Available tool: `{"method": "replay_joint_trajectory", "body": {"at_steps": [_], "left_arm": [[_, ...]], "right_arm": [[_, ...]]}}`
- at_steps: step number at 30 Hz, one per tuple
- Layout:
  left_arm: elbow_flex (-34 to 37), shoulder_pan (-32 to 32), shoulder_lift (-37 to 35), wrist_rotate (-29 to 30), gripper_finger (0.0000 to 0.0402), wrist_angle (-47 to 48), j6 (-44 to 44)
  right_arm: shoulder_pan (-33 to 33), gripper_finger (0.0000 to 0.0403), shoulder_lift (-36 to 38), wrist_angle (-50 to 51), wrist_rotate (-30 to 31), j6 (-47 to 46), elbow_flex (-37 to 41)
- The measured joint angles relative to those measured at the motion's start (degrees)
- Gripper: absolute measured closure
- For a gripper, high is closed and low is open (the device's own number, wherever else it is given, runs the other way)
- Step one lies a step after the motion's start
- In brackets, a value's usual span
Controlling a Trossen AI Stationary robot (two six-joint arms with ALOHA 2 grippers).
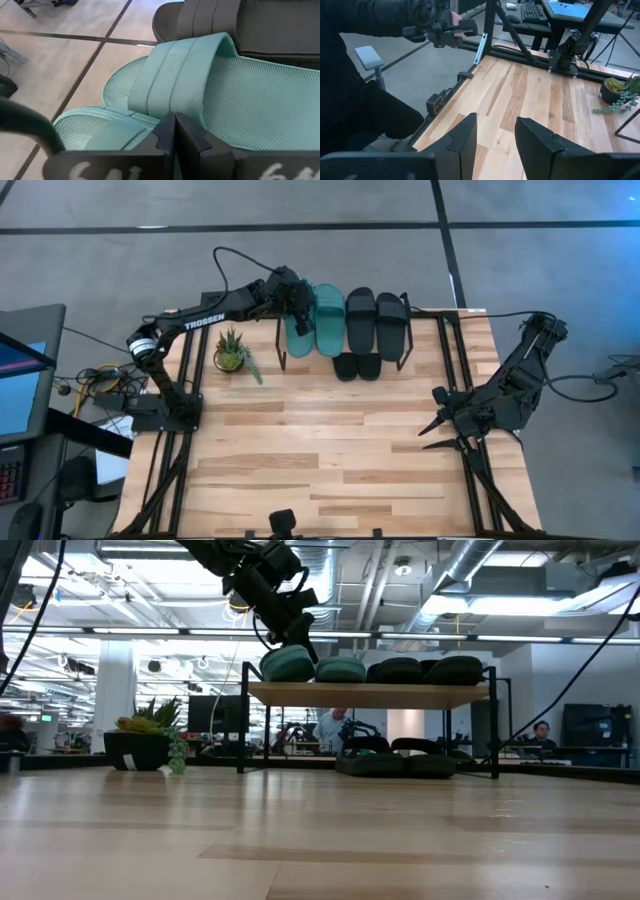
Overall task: Pick and place slides into the shelf
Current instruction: Put the green slipper on the shelf
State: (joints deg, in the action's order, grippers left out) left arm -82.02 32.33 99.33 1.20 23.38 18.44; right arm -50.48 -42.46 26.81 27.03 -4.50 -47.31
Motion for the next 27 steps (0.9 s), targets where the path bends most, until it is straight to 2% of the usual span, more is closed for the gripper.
{"method": "replay_joint_trajectory", "body": {"at_steps": [27], "left_arm": [[-2.6,-1.0,2.5,1.5,0.0401,2.9,-1.1]], "right_arm": [[0.0,0.0281,0.0,-0.3,0.0,0.0,0.0]]}}
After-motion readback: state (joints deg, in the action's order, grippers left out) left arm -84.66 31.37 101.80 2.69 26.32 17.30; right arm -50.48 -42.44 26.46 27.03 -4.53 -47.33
